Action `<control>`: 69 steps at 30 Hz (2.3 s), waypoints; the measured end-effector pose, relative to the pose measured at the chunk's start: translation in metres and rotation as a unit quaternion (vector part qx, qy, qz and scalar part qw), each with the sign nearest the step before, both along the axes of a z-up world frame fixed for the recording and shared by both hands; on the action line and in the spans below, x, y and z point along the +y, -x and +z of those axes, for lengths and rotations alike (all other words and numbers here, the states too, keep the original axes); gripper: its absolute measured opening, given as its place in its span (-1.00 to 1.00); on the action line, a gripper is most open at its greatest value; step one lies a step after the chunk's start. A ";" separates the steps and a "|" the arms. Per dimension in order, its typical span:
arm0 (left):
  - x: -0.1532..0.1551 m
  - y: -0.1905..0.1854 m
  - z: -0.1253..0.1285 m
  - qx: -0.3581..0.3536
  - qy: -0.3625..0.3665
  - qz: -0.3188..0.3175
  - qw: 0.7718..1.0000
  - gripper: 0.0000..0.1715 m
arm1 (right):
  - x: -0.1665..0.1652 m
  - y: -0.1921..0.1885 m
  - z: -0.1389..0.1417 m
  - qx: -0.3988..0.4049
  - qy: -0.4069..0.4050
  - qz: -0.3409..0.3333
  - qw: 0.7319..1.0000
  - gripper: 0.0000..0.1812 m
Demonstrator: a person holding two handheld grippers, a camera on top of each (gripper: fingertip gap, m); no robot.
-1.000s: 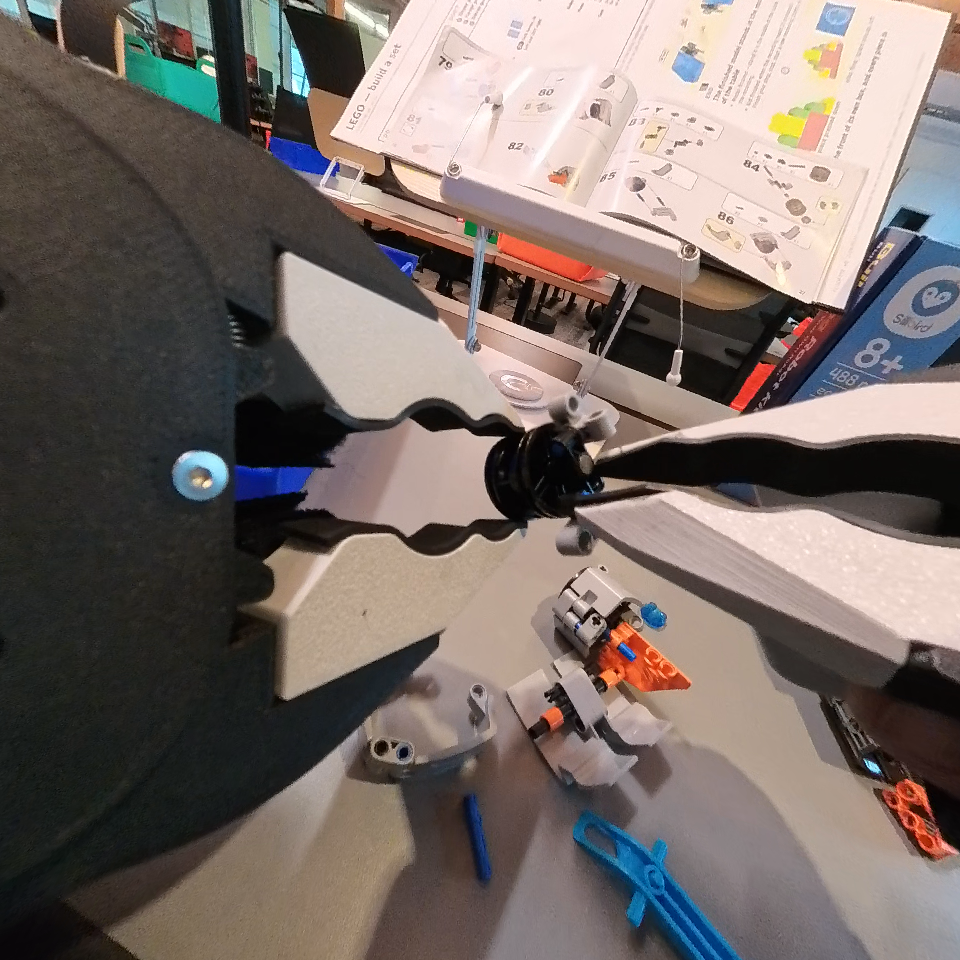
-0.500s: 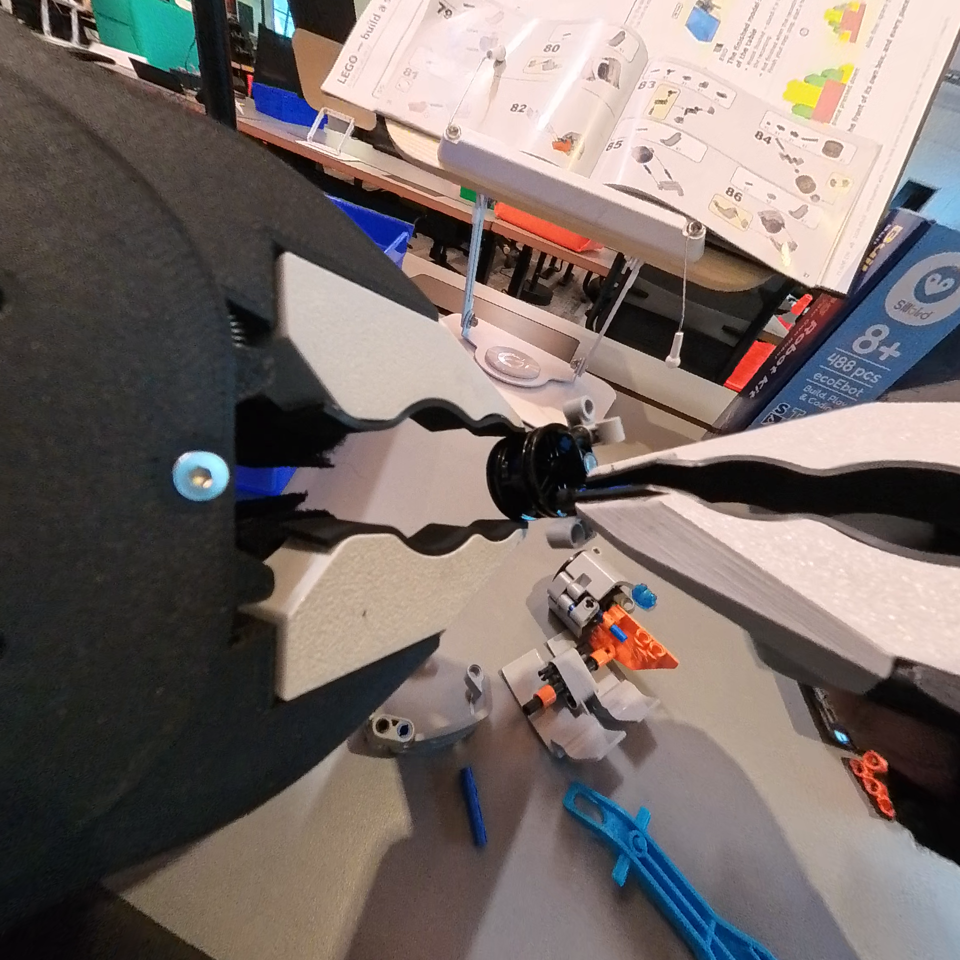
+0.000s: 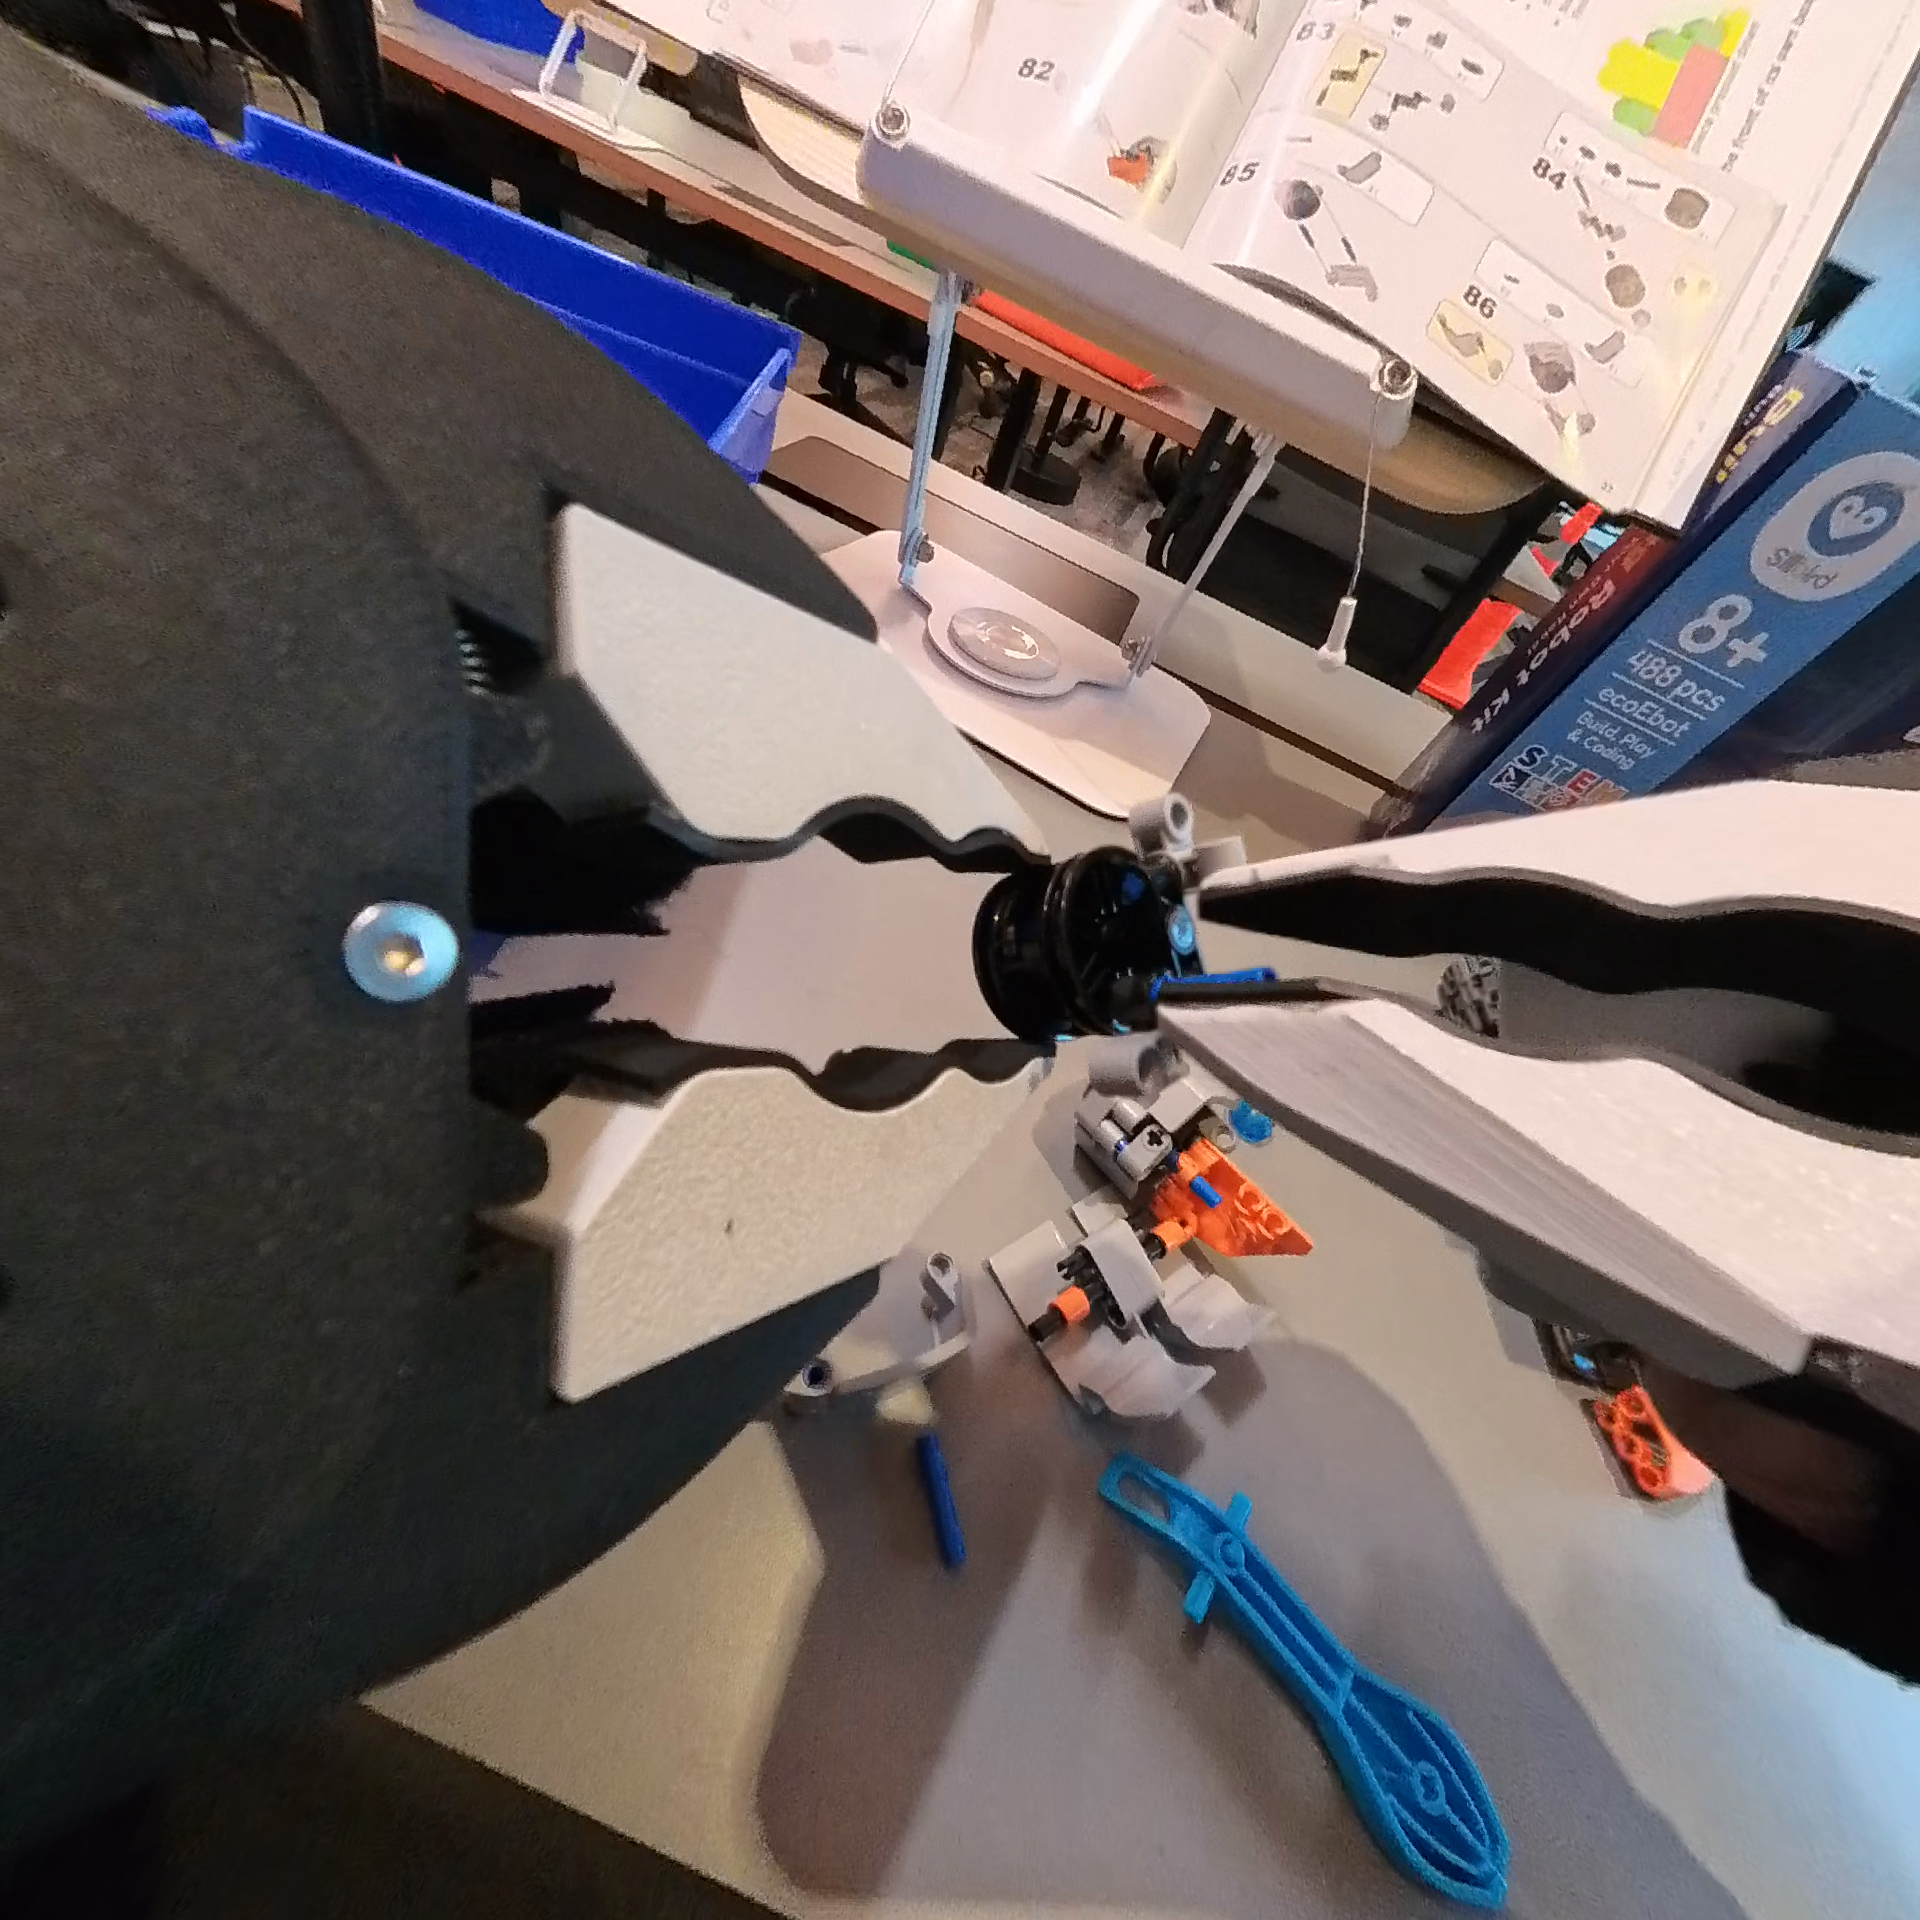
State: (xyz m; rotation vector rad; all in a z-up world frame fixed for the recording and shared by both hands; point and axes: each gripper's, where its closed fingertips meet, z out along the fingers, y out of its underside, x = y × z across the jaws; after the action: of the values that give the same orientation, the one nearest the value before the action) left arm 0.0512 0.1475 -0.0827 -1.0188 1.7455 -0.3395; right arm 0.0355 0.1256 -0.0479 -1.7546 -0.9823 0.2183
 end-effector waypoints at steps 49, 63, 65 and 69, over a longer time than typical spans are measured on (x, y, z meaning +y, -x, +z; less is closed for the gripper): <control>0.007 -0.003 -0.008 0.008 -0.022 0.013 1.000 -0.66 | 0.002 -0.006 -0.001 0.112 0.084 0.001 0.990 -0.56; 0.006 -0.005 -0.008 0.016 -0.063 0.019 0.998 -0.66 | 0.007 -0.004 -0.013 0.122 0.121 -0.017 0.985 -0.60; 0.005 -0.005 -0.007 0.015 -0.065 0.020 0.998 -0.66 | 0.009 -0.006 -0.016 0.118 0.122 -0.028 0.985 -0.64; 0.004 -0.005 -0.006 0.013 -0.067 0.018 0.998 -0.66 | 0.009 -0.007 -0.011 0.119 0.107 -0.025 0.987 -0.88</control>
State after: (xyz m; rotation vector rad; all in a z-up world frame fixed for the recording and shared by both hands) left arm 0.0564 0.1515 -0.0891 -0.9602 1.7475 -0.1855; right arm 0.0423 0.1343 -0.0588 -1.8930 -0.7617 0.5054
